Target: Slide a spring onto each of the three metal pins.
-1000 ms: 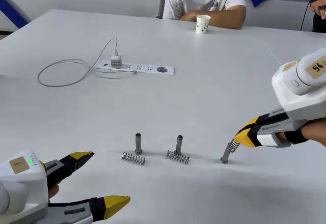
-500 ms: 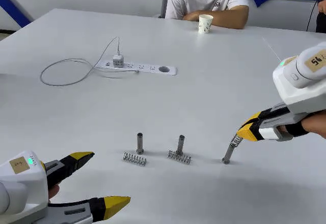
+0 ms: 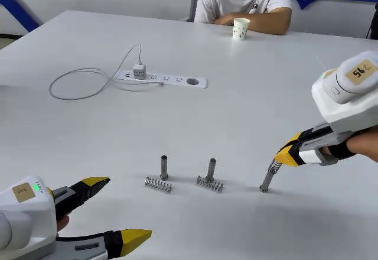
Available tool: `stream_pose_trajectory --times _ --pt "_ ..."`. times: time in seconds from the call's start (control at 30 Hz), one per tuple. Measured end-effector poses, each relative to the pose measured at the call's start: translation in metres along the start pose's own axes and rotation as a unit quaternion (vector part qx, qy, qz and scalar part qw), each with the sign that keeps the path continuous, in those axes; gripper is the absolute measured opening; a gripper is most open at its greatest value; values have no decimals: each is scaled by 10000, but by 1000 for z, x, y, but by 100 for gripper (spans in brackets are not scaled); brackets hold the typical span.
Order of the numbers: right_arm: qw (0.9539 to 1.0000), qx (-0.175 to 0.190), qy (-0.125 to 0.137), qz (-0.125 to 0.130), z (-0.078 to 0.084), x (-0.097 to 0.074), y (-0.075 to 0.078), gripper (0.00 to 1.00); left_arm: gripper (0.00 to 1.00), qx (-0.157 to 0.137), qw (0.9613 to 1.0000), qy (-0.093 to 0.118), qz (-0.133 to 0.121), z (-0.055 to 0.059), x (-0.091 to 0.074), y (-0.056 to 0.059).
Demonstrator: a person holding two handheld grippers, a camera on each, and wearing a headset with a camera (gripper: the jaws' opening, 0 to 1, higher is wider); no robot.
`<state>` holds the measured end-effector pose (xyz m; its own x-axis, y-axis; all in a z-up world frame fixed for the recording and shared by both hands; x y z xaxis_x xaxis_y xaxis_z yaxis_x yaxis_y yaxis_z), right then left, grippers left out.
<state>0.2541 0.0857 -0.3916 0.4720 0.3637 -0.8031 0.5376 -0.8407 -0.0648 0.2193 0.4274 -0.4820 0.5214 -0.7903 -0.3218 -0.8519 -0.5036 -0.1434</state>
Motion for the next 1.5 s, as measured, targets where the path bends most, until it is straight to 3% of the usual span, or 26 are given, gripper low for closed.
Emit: stream_pose_trajectory --times 1.5 --pt "9987 304 -393 -91 19 40 9 12 78 -46 10000 -34 -15 3 1 -1"
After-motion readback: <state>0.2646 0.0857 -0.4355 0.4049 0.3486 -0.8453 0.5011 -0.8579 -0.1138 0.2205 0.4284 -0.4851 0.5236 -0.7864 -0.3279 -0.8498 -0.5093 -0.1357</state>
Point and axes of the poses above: the centre of the closed fingertips' face, and the gripper's own axes: x roughly forward along the fingers, y roughly to its right, z roughly out of its underside, the point moved 9 cm from there along -x, roughly backward along the fingers, and after that the axes turned 12 degrees about x, right-handed, at the moved point
